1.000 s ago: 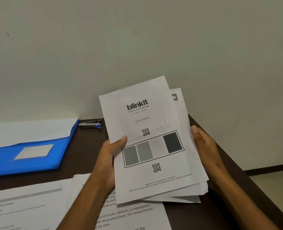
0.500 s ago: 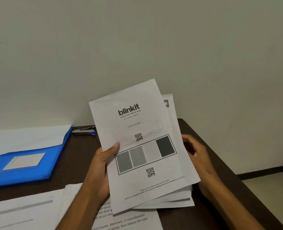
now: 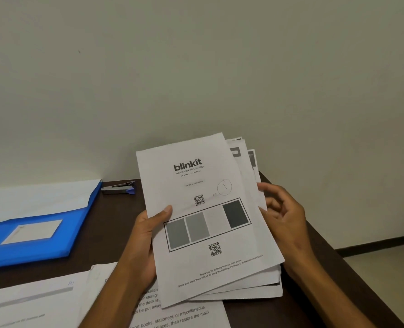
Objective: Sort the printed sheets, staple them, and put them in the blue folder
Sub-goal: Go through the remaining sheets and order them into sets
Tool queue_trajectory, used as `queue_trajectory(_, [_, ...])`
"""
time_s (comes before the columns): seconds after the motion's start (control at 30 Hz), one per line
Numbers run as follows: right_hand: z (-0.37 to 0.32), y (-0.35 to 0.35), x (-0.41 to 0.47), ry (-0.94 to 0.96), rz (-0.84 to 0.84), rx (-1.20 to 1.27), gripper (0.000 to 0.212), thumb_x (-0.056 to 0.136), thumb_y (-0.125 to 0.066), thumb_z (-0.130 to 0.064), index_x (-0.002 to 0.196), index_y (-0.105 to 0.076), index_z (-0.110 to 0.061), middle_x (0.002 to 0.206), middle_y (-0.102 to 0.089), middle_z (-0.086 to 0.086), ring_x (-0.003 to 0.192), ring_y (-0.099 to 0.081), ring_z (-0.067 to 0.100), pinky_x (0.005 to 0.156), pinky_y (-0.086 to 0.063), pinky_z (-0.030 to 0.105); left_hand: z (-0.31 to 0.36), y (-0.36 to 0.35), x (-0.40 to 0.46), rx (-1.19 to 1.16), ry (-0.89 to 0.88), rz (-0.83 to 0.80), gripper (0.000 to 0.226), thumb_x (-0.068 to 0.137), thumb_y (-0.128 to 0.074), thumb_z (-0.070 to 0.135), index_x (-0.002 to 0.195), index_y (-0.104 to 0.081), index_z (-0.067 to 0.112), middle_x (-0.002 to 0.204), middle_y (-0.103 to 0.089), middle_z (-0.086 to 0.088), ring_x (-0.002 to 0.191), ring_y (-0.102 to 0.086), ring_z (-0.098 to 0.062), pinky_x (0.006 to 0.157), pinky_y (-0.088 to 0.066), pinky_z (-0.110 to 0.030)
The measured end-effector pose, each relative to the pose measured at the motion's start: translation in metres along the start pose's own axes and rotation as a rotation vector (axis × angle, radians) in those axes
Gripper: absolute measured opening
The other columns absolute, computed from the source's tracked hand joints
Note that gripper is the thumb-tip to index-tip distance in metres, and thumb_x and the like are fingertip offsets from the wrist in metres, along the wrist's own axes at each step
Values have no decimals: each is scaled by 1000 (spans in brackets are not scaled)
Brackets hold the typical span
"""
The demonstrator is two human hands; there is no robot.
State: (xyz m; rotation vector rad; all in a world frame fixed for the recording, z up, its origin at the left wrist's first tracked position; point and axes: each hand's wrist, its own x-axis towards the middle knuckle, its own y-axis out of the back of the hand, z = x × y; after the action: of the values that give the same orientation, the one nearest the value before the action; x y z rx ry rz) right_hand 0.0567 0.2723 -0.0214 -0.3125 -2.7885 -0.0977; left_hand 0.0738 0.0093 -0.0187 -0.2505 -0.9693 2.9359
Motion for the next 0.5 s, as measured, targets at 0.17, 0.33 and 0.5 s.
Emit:
queue_trajectory(0.17, [-1,2,-2,56,7,-57,38,94,-76,-21,131,-65,-28,102,-81,-4,91,-80,21,77,-66,48,-2,2,2,72,-40,19,35,101,-61,17,136,-64,15,126,-74,-18,116,-70,-46,103,-50,-65])
queue_trajectory(0.33, [-2,3,-2,89,38,-106,38,98,-68,-30,134,-59,-27,101,-81,-6,88,-80,18,71,-66,51,-3,5,5,87,-38,2,35,101,-60,12,136,-62,15,127,-74,-18,116,-70,-48,104,-49,-70])
queue_trajectory(0.5, [5,3,-2,97,84,-193,39,102,-63,-36,140,-54,-32,99,-80,-9,87,-79,14,68,-65,41,-3,9,6,46,-49,0,43,94,-64,9,137,-62,15,127,-73,-19,116,-70,-47,102,-52,-66])
